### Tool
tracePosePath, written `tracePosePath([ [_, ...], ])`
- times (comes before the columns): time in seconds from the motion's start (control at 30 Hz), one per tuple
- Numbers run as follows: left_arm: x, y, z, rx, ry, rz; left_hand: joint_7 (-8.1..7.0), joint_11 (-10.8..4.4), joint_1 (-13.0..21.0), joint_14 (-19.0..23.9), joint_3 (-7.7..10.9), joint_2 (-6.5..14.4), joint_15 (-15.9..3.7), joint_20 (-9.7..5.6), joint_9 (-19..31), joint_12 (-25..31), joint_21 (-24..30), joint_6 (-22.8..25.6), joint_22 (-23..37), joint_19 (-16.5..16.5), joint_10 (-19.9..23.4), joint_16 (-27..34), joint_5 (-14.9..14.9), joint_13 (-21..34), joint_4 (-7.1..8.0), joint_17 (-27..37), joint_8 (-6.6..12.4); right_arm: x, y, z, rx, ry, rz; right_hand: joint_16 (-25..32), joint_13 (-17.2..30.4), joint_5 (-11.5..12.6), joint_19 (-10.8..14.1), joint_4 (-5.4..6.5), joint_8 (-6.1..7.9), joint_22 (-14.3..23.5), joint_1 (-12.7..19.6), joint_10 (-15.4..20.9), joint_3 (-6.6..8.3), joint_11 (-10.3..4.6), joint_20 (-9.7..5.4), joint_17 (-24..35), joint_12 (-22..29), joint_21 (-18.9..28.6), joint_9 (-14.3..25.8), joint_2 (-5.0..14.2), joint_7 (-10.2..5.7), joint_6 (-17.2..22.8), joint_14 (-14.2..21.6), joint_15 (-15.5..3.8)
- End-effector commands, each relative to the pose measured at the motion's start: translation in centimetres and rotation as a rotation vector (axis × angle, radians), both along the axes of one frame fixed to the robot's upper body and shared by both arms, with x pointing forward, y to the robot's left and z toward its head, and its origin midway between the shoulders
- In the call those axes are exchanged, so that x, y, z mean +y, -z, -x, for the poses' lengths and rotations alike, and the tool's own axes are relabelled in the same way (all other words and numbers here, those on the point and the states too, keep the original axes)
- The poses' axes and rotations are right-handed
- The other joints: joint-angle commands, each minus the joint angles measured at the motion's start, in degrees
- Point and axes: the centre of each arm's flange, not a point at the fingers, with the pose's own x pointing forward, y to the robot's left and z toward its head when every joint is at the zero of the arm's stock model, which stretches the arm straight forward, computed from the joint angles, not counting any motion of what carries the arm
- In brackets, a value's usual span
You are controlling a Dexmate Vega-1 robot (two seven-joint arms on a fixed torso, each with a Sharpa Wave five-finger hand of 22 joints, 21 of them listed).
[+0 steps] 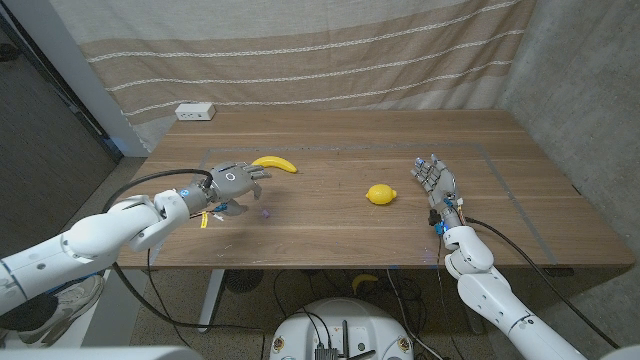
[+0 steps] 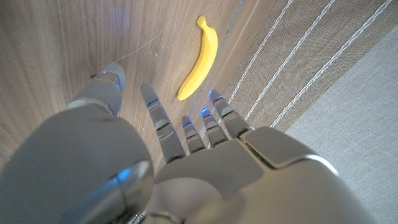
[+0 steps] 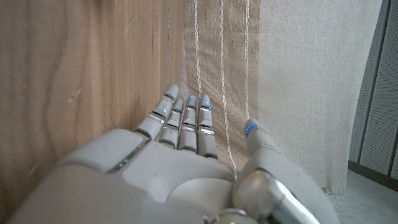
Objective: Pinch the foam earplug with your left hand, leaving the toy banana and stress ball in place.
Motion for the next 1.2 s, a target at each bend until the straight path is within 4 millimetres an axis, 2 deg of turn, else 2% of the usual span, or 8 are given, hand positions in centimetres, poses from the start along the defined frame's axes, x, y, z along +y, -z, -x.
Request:
tracePosePath([
  [0.03,-0.3,0.7,-1.0,0.03,0.026,0.006,0.17,-0.05,0.6,0.4,-0.29,0.0,-4.8,-0.02,0.1,-0.1,-0.1,0.3,0.3,0.5,0.4,-0.2,-0.2,0.0,0.19,0.1,0.22,-0.1,-0.1,-0.3,0.006,0.004,-0.002,-0.3,0.2,0.1,0.3,0.09,-0.1,0.3,-0.2,0.6,0.15,0.17,-0.08,0.1,0.4,-0.4,0.1,0.09,-0.01,0.3,0.5,0.06],
  [1.2,-1.0,1.9,-2.5,0.079,0.089,0.03,0.46,0.0,1.8,1.0,-1.26,1.1,-5.01,-0.09,0.0,-0.2,-0.1,1.6,0.3,1.0,1.5,-0.3,-0.4,0.0,0.21,0.1,0.78,-0.1,-0.4,-0.5,0.009,0.012,0.011,-0.4,0.2,0.1,0.5,0.01,-0.3,0.3,-0.3,0.8,0.19,0.05,0.01,0.0,0.2,-0.9,0.2,0.02,0.06,0.5,0.6,0.2],
])
